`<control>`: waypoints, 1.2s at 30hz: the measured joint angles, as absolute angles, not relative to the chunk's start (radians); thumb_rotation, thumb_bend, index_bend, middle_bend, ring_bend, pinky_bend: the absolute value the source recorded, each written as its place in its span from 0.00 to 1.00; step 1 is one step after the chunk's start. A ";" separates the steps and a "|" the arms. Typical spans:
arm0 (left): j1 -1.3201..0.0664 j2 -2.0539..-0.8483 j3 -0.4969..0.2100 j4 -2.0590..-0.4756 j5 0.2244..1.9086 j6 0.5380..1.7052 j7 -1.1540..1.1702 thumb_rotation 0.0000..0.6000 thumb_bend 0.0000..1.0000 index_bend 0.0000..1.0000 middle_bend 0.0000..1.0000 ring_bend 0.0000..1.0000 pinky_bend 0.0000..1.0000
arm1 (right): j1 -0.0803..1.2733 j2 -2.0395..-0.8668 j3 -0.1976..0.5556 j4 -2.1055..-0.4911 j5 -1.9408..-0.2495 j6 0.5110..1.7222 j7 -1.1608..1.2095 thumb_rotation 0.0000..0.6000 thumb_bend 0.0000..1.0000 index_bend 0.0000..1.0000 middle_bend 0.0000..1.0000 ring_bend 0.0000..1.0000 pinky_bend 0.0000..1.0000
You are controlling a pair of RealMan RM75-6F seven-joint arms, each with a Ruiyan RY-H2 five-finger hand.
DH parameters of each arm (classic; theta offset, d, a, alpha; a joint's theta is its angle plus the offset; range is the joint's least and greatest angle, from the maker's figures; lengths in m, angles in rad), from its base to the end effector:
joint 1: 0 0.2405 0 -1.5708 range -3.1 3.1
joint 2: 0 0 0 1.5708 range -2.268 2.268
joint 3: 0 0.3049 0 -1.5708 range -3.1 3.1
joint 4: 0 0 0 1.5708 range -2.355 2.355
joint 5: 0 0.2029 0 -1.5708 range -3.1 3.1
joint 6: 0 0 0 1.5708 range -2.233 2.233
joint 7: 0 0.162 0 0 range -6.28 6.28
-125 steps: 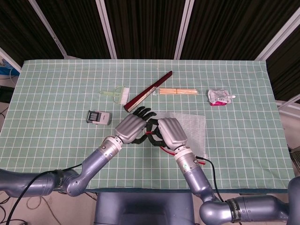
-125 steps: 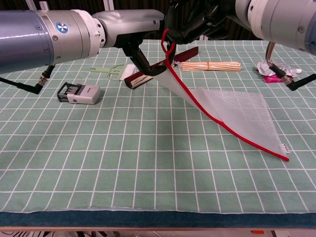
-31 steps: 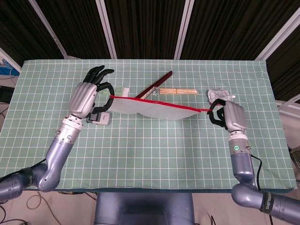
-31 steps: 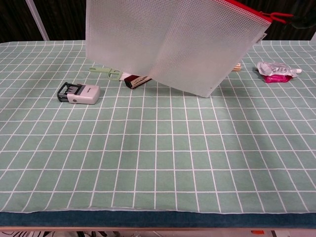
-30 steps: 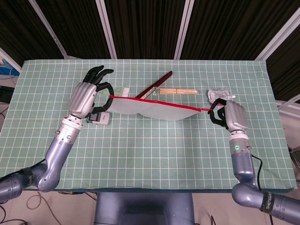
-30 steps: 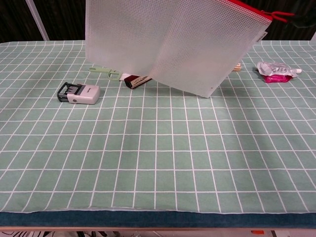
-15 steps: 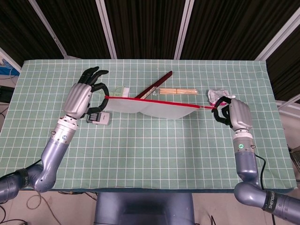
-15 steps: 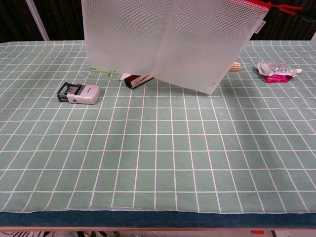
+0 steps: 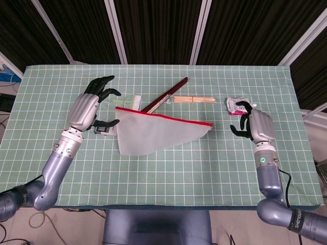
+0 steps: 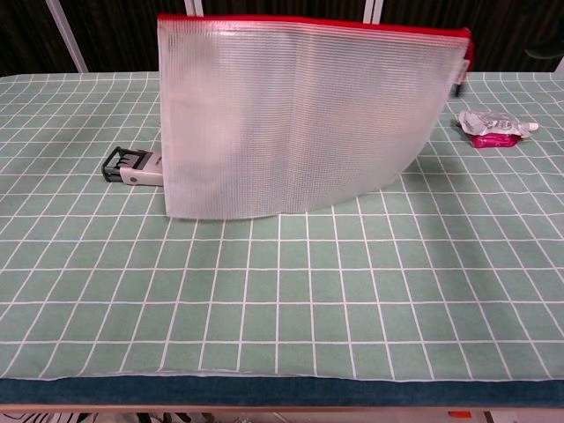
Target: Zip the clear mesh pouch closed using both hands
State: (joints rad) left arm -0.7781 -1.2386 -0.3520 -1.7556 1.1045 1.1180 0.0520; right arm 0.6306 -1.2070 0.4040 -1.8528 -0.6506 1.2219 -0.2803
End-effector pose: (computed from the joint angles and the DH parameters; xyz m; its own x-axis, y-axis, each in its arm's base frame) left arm -0.1119 0.4178 0.1375 0.0748 0.0575 0.9955 0.9168 -0.3966 -0.0460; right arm -0.2125 -0.3972 0.1565 0.0441 -0.0354 0.9984 -0.9924 0.1133 0.0479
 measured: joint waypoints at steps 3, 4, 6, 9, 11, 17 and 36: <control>-0.765 -1.229 -0.349 -1.764 1.110 1.130 0.050 1.00 0.10 0.25 0.04 0.00 0.00 | 0.627 -1.199 0.404 -1.862 -0.657 1.223 -0.276 1.00 0.20 0.00 0.32 0.30 0.33; -0.760 -1.225 -0.348 -1.768 1.111 1.133 0.049 1.00 0.10 0.25 0.03 0.00 0.00 | 0.626 -1.195 0.404 -1.866 -0.659 1.223 -0.275 1.00 0.20 0.00 0.30 0.28 0.32; -0.746 -1.213 -0.343 -1.780 1.115 1.141 0.044 1.00 0.10 0.25 0.03 0.00 0.00 | 0.621 -1.186 0.403 -1.877 -0.663 1.222 -0.270 1.00 0.19 0.00 0.28 0.26 0.31; -0.716 -1.191 -0.328 -1.798 1.128 1.160 0.040 1.00 0.10 0.24 0.03 0.00 0.00 | 0.611 -1.170 0.394 -1.894 -0.676 1.219 -0.266 1.00 0.18 0.00 0.24 0.21 0.29; -0.690 -1.173 -0.312 -1.809 1.150 1.179 0.039 1.00 0.10 0.23 0.03 0.00 0.00 | 0.601 -1.160 0.385 -1.903 -0.691 1.217 -0.261 1.00 0.18 0.00 0.22 0.19 0.28; -0.586 -1.111 -0.221 -1.828 1.250 1.253 0.047 1.00 0.10 0.22 0.03 0.00 0.00 | 0.562 -1.128 0.342 -1.933 -0.758 1.210 -0.238 1.00 0.17 0.00 0.17 0.13 0.26; -0.144 -1.076 0.048 -1.563 1.466 1.632 0.020 1.00 0.07 0.00 0.00 0.00 0.00 | 0.263 -1.063 0.054 -1.723 -1.244 1.387 -0.083 1.00 0.10 0.00 0.00 0.00 0.21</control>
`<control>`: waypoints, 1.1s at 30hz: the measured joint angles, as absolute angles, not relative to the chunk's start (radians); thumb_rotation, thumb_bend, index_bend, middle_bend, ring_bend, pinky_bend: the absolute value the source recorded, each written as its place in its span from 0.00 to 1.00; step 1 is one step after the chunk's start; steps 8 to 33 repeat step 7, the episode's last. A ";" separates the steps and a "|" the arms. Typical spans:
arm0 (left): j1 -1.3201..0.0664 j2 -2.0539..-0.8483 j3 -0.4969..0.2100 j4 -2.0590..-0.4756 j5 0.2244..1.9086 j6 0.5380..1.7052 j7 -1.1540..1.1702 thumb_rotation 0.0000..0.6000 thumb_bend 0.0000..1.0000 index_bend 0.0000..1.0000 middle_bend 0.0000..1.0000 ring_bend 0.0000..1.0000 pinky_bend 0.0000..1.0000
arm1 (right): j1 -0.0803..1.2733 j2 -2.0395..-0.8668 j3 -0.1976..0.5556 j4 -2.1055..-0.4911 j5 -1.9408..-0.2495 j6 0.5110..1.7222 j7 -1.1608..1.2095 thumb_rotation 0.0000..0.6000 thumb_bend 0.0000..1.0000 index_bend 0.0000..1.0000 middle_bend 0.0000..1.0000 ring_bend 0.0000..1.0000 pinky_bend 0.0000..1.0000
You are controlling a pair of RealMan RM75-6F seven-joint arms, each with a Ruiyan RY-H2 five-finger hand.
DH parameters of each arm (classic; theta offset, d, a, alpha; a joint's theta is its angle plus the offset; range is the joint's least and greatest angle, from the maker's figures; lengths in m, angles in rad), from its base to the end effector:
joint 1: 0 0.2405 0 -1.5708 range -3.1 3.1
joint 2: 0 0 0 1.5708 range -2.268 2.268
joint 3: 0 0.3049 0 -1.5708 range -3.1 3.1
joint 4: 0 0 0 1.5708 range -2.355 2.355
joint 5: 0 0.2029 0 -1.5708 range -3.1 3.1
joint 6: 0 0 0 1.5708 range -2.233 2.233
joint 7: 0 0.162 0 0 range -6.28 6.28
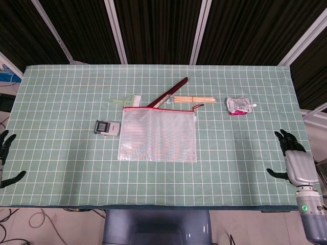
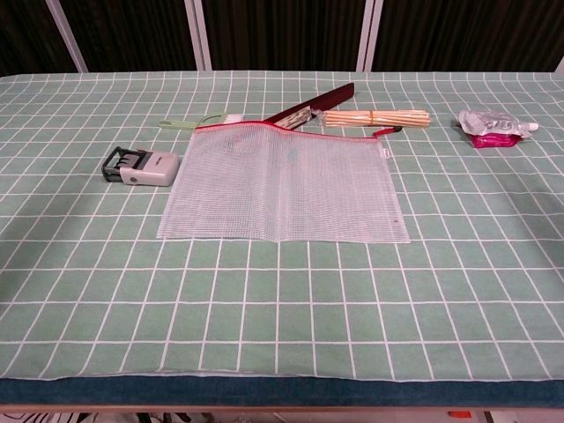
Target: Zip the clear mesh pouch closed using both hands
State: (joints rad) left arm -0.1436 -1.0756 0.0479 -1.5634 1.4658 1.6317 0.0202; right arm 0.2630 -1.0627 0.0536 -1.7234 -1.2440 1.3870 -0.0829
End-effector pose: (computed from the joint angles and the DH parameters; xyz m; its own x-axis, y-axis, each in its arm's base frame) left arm -0.3541 0.2042 0.2178 0.4980 -0.0827 0.8632 0.8652 -0.0195 -0.5010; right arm -0.3352 -0.2594 0.1960 0.3899 -0.0470 0.9197 -0.9175 0.0654 0.3923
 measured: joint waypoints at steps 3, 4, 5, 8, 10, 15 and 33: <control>-0.105 -1.090 0.043 -1.523 1.459 1.675 -0.005 1.00 0.07 0.00 0.00 0.00 0.00 | 0.222 -1.074 0.045 -1.666 -1.271 1.448 -0.058 1.00 0.09 0.00 0.00 0.00 0.21; -0.098 -1.094 0.039 -1.518 1.455 1.681 -0.017 1.00 0.07 0.00 0.00 0.00 0.00 | 0.209 -1.079 0.044 -1.649 -1.279 1.464 -0.049 1.00 0.09 0.00 0.00 0.00 0.21; -0.092 -1.100 0.031 -1.514 1.450 1.685 -0.030 1.00 0.07 0.00 0.00 0.00 0.00 | 0.194 -1.087 0.044 -1.630 -1.290 1.481 -0.034 1.00 0.09 0.00 0.00 0.00 0.21; -0.084 -1.109 0.015 -1.509 1.441 1.691 -0.042 1.00 0.07 0.00 0.00 0.00 0.00 | 0.180 -1.100 0.050 -1.611 -1.300 1.501 -0.018 1.00 0.09 0.00 0.00 0.00 0.21; -0.084 -1.109 0.015 -1.509 1.441 1.691 -0.042 1.00 0.07 0.00 0.00 0.00 0.00 | 0.180 -1.100 0.050 -1.611 -1.300 1.501 -0.018 1.00 0.09 0.00 0.00 0.00 0.21; -0.084 -1.109 0.015 -1.509 1.441 1.691 -0.042 1.00 0.07 0.00 0.00 0.00 0.00 | 0.180 -1.100 0.050 -1.611 -1.300 1.501 -0.018 1.00 0.09 0.00 0.00 0.00 0.21; -0.084 -1.109 0.015 -1.509 1.441 1.691 -0.042 1.00 0.07 0.00 0.00 0.00 0.00 | 0.180 -1.100 0.050 -1.611 -1.300 1.501 -0.018 1.00 0.09 0.00 0.00 0.00 0.21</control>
